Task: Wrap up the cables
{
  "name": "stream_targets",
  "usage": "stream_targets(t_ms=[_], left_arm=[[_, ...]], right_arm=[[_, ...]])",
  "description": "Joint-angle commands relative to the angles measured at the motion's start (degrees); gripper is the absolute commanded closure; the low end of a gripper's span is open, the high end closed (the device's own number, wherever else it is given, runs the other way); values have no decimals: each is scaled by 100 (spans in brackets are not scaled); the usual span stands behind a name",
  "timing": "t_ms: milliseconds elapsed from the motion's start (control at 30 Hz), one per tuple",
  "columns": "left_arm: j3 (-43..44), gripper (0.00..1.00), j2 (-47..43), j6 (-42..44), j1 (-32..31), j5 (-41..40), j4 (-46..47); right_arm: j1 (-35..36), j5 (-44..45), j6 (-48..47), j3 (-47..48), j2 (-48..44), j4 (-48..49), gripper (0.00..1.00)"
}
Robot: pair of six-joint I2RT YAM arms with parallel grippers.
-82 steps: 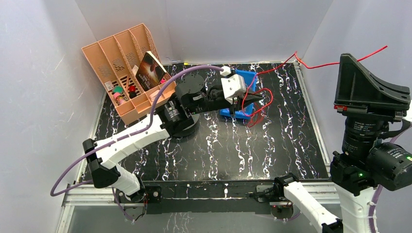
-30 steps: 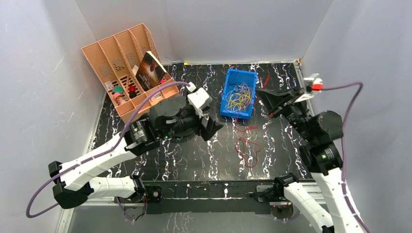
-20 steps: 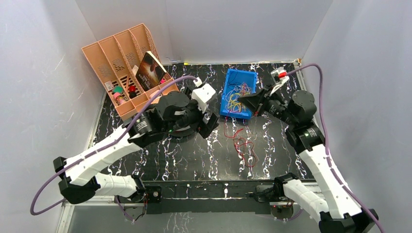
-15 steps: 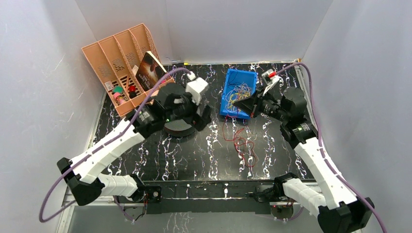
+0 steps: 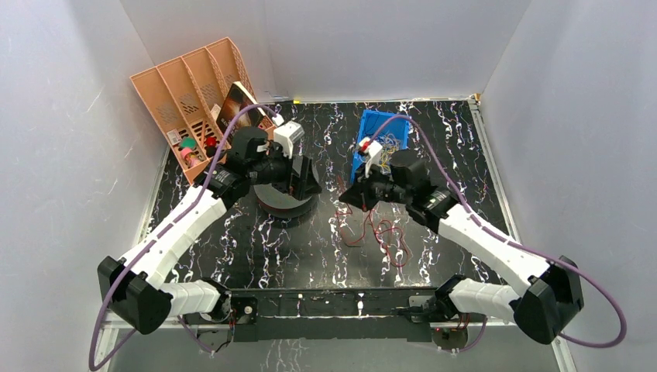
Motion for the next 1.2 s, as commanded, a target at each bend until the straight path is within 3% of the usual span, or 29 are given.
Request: stream_targets(t_ms=[0,267,500,733,933,1167], left_arm=[[-298,2,-213,-362,508,1074,594],[-1047,2,-31,-952,881,2844,1589],[-1293,2,143,-1425,883,3401,2081],[-1376,13,378,-1757,833,3787,2392],[-1380,31,504,-1812,698,3921,2414],[-1381,45,587,-1814,574,3951,2399]], right_arm=[[414,801,-760,332,225,1,100],[852,657,-1804,234,390,261,100],[1146,639,-2808,350,477,-92,100],[1263,389,-3448,292,273,-152,100],[1350,391,-3531,434,369,-148,100],[1506,488,-3550,526,480,-117,100]])
